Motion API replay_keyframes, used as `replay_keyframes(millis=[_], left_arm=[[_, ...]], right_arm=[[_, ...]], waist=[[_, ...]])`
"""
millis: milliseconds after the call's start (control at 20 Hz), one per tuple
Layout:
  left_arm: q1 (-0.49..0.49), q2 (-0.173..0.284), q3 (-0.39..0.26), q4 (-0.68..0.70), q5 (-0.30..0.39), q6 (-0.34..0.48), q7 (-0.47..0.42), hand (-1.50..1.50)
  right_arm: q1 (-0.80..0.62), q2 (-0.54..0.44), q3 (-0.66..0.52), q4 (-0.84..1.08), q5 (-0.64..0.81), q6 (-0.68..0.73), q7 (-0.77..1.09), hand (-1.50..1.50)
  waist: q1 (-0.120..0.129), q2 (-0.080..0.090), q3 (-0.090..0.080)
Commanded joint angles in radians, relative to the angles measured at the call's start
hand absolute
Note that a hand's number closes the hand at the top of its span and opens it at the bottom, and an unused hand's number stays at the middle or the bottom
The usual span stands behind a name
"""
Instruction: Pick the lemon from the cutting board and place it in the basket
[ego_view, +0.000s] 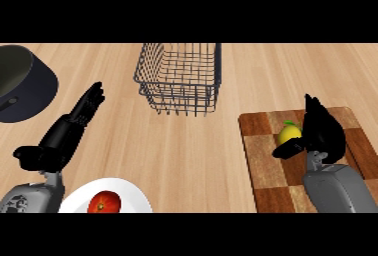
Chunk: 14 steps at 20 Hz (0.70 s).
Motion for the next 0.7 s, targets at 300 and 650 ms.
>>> replay_keyframes(millis=[300, 650], left_arm=[[0.0, -0.023, 0.04, -0.033, -0.02, -0.033, 0.029, 0.0], [-0.025, -0.044, 0.058, 0.004, -0.045, -0.042, 0.018, 0.0]], right_arm=[[0.014, 0.031, -0.064, 0.167, 0.035, -0.029, -0.085, -1.5], [-0.042, 0.104, -0.056, 0.137, 0.031, 0.047, -0.017, -1.5]], waist=[[0.001, 0.0, 0.0], [0.0, 0.0, 0.0]])
